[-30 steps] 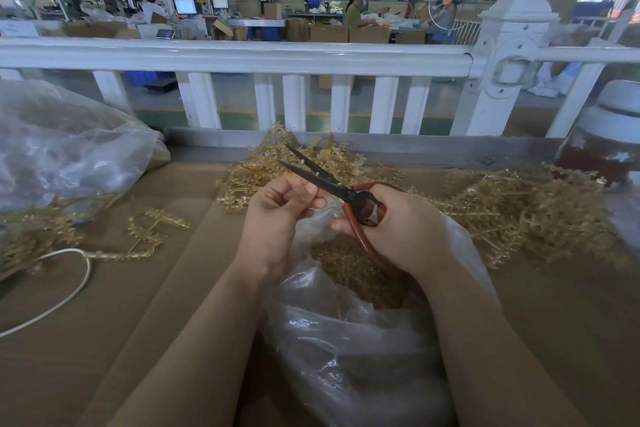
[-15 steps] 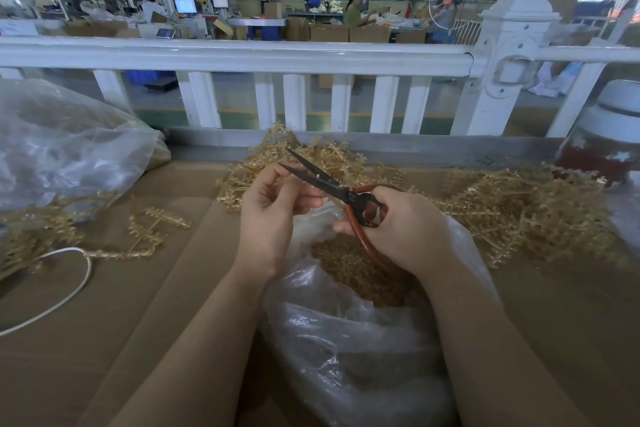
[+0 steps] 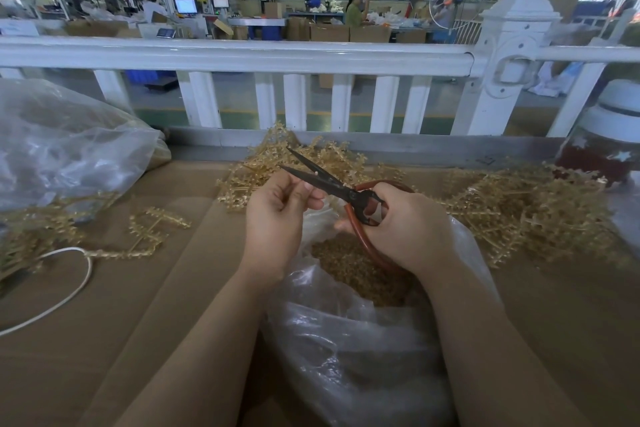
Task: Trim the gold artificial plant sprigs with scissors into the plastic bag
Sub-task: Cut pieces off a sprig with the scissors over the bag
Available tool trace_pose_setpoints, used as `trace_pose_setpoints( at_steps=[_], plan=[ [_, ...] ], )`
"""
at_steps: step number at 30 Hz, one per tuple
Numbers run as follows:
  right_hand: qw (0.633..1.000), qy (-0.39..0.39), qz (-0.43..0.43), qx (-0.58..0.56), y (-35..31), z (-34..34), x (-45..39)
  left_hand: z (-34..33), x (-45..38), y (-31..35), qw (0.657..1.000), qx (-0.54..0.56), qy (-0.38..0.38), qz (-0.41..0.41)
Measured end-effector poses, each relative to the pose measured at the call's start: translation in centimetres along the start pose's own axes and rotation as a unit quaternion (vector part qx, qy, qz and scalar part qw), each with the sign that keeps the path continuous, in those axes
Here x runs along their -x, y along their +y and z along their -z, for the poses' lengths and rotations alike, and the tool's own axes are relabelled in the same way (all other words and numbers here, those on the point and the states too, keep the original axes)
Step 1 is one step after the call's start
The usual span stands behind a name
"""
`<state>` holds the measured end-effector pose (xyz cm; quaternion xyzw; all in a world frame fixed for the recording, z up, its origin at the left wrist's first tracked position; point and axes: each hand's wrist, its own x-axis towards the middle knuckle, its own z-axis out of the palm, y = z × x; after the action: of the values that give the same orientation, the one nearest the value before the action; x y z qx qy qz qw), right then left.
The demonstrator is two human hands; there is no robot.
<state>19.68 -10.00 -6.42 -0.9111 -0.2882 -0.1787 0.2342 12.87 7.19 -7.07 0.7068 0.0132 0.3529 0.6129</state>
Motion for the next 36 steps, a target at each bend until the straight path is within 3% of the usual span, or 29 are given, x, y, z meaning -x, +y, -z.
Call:
trace_pose_setpoints(
  at_steps=[14,20,23,27,36],
  plan=[
    [0.999,0.032,-0.001,-0.019,0.0,-0.4,-0.1,-0.2,0.0,0.0,0.999,0.046,-0.010,0.022],
    [0.999,0.008,-0.007,-0.041,0.2,-0.6,-0.3,-0.2,0.1,-0.2,0.995,0.083,-0.027,0.053],
    [0.993,-0.025,-0.045,-0.104,0.4,-0.7,-0.3,-0.2,0.0,0.2,0.975,0.197,-0.025,0.096],
    [0.964,0.002,-0.111,-0.243,0.5,-0.7,-0.6,0.1,-0.3,0.8,0.926,0.341,-0.012,0.164],
    [0.895,0.016,-0.161,-0.415,0.3,-0.3,-0.9,0.5,-0.7,0.3,0.891,0.397,-0.078,0.205]
  ],
)
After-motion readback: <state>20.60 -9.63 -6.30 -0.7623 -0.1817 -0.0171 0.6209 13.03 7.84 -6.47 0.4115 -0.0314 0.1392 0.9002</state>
